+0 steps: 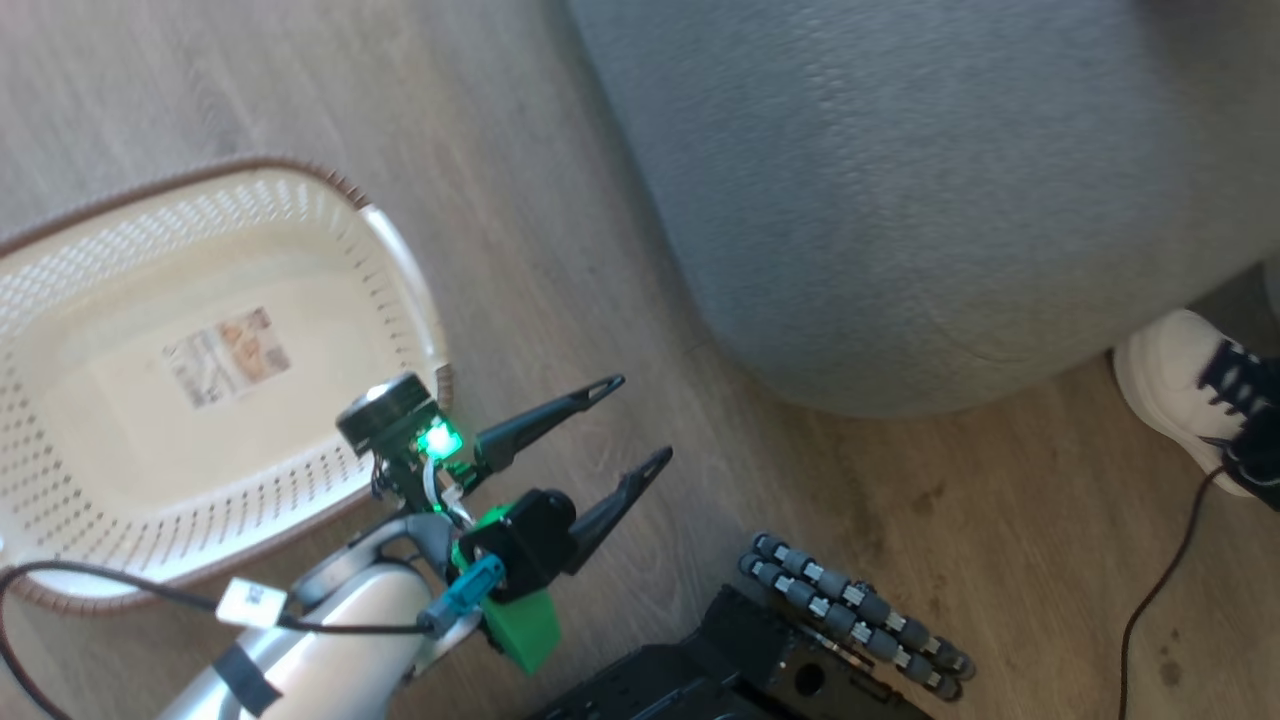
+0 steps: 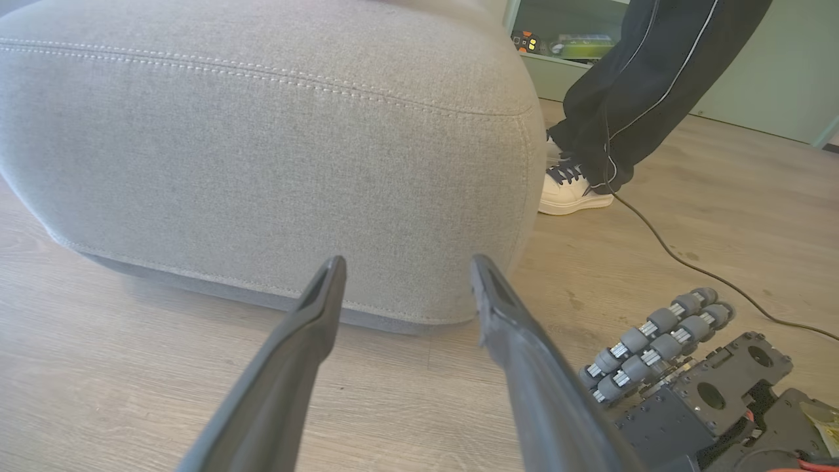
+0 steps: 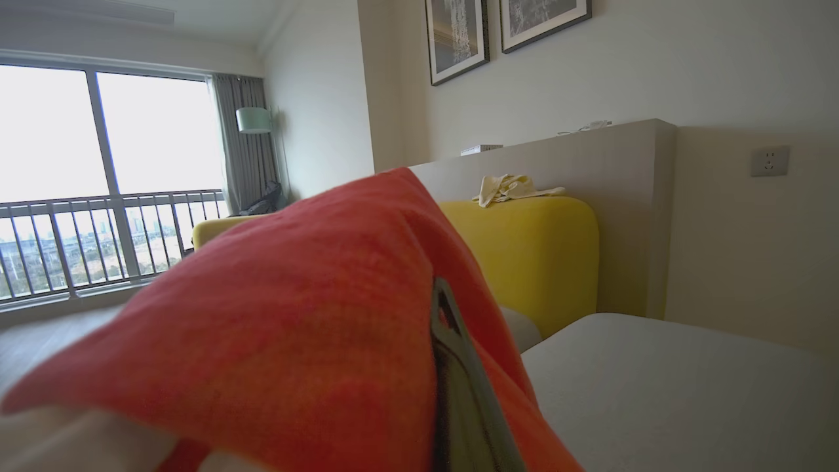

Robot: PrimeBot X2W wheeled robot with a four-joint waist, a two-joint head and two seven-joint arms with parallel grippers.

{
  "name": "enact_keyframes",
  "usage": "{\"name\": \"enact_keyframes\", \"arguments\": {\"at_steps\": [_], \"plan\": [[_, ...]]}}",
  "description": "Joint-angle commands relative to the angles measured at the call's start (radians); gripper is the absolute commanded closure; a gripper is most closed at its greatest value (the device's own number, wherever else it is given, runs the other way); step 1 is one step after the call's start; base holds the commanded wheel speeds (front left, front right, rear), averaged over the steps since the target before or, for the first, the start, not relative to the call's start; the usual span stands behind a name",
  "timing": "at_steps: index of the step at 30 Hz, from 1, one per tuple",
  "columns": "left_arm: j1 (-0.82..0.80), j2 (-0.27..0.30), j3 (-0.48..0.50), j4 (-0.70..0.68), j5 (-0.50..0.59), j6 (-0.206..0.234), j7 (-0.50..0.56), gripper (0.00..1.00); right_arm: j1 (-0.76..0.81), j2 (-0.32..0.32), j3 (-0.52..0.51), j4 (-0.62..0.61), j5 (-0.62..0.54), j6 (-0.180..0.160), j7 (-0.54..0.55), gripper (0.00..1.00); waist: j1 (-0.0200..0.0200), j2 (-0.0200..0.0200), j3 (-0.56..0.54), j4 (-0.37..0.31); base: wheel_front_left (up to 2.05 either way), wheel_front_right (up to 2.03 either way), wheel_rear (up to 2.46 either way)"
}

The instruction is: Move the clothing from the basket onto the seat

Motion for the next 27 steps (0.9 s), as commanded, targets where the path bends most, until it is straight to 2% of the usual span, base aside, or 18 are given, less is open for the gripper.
{"name": "enact_keyframes", "arguments": {"at_steps": [1, 5, 14, 20, 27], "plan": [[-0.015, 0.005, 0.013, -0.036, 0.009, 0.003, -0.005, 0.00, -0.025, -0.040, -0.004, -0.024, -0.016, 0.000, -0.005, 1.00, -0.0002, 0.0000, 0.028, 0.030, 0.00, 0.00, 0.00], [-0.038, 0.000, 0.016, -0.042, 0.007, 0.012, -0.005, 0.00, -0.085, -0.066, -0.007, 0.104, -0.111, 0.000, -0.005, 1.00, -0.0002, 0.0000, 0.053, 0.064, 0.00, 0.00, 0.00], [-0.080, -0.018, 0.008, -0.049, 0.004, 0.026, -0.005, 0.00, -0.158, -0.093, -0.144, 0.361, -0.299, 0.000, -0.005, 1.00, -0.0002, 0.0000, 0.101, 0.132, 0.00, 0.00, 0.00], [-0.090, -0.018, 0.004, -0.047, 0.000, 0.035, -0.005, 0.00, -0.156, -0.090, -0.270, 0.507, -0.439, 0.000, -0.005, 1.00, -0.0002, 0.0000, 0.109, 0.146, 0.00, 0.00, 0.00], [-0.090, -0.012, -0.001, -0.045, -0.006, 0.040, -0.005, 0.00, -0.177, -0.079, -0.345, 0.617, -0.492, 0.000, -0.005, 1.00, -0.0002, 0.0000, 0.104, 0.139, 0.00, 0.00, 0.00]]}}
